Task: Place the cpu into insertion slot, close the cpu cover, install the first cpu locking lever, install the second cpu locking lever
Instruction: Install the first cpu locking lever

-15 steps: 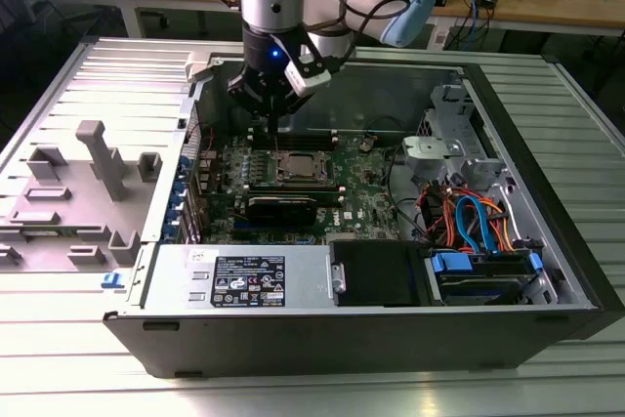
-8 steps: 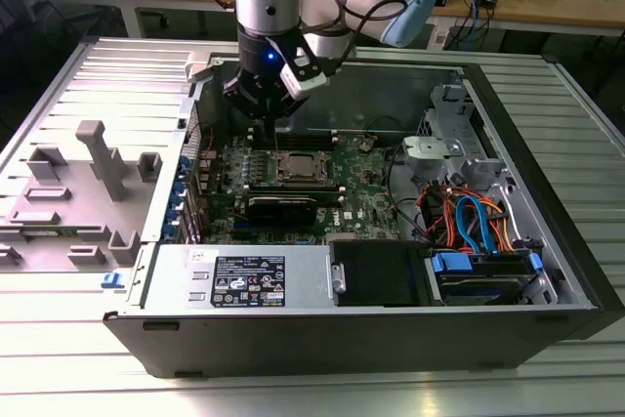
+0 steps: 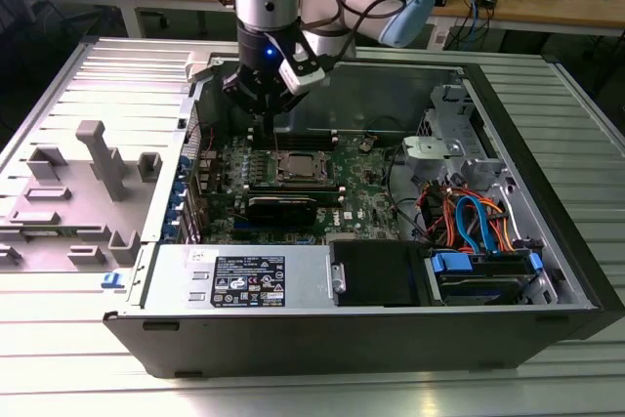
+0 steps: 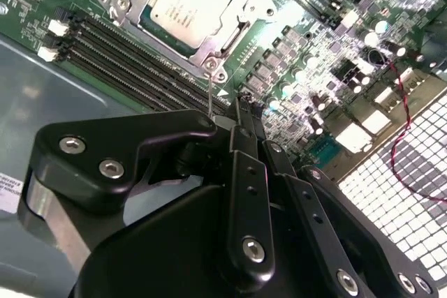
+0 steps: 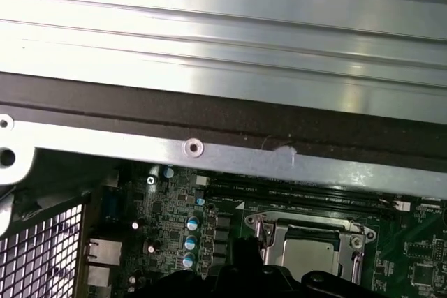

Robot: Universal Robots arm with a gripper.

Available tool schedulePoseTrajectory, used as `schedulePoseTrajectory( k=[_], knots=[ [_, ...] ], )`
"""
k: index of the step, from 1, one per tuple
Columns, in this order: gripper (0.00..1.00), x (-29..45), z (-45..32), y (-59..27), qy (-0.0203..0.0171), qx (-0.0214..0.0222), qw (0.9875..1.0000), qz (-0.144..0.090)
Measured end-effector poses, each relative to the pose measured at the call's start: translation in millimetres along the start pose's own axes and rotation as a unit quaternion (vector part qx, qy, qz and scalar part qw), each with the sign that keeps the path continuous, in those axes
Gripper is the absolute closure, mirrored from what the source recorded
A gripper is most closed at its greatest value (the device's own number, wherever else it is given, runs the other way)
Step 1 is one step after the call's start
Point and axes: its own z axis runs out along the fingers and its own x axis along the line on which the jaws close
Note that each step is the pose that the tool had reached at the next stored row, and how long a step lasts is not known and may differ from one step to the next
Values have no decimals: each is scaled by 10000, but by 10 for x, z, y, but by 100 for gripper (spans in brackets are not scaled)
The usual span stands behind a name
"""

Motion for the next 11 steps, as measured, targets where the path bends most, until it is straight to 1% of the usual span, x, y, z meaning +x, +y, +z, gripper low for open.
schedulePoseTrajectory(
  k=[2, 5, 8, 11],
  knots=[
    [89, -7, -1, 31, 1, 0, 10000, 0],
    [89, -31, -1, 36, 3, 0, 10000, 0],
    [89, -71, -1, 39, 4, 0, 10000, 0],
    [89, -133, 2, 36, 4, 0, 10000, 2]
  ],
)
